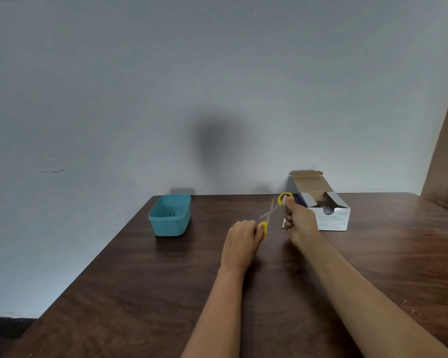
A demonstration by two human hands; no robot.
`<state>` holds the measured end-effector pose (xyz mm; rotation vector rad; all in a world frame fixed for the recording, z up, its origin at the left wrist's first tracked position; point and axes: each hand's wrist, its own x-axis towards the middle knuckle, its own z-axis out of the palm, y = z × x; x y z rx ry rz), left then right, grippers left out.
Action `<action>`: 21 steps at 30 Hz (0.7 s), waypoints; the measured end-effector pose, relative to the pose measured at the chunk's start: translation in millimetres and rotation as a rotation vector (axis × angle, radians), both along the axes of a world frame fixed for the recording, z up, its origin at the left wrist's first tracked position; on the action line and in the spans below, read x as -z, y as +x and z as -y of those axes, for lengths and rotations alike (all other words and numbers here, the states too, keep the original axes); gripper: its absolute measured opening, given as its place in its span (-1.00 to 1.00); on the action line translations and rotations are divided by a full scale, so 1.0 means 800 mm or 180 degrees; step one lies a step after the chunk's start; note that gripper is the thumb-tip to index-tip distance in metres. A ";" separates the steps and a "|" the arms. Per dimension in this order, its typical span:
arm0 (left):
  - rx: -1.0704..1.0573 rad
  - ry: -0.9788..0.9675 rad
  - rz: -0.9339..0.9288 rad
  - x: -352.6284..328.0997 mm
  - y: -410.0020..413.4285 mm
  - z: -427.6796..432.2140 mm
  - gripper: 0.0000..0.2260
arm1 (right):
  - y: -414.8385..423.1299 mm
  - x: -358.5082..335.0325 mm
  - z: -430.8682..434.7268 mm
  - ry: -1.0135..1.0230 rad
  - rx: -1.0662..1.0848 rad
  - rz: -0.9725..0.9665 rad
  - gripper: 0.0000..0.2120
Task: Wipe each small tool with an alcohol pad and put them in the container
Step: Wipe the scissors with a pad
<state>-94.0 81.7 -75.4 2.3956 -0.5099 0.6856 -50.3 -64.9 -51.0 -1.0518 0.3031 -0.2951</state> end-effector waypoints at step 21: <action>-0.0229 -0.0124 -0.0059 0.005 0.005 -0.002 -0.65 | -0.017 -0.047 0.048 -0.1136 -0.1044 -0.0041 -0.78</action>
